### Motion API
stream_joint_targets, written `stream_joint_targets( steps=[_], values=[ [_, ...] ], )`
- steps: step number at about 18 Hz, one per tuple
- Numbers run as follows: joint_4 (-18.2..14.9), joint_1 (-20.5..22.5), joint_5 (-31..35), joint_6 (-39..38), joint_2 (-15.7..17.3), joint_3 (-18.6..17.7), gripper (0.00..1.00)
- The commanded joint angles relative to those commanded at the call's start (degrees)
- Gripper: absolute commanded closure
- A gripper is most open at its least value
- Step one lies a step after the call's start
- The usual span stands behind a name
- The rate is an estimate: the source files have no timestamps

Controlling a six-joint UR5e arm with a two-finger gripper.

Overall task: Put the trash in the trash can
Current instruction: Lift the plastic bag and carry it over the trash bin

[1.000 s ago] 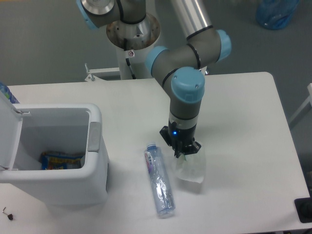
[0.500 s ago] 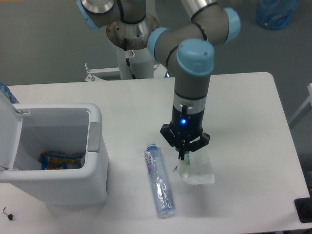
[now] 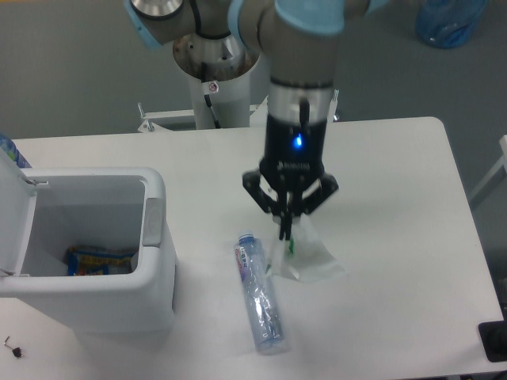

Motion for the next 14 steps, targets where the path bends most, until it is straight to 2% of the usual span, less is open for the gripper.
stream_joint_targets(
  steps=[4, 8, 12, 14],
  values=[
    [0.0, -4.04, -0.09, -6.7, 2.47, 2.19, 1.0],
    [-0.09, -8.96, -0.18, -9.25, 5.72, 1.76, 1.0],
    [0.0, -15.2, -0.44, -9.17, 5.46, 1.4, 1.0],
    [0.0, -17.93, -0.62, -8.99, 3.98, 1.32, 1.0]
  ],
)
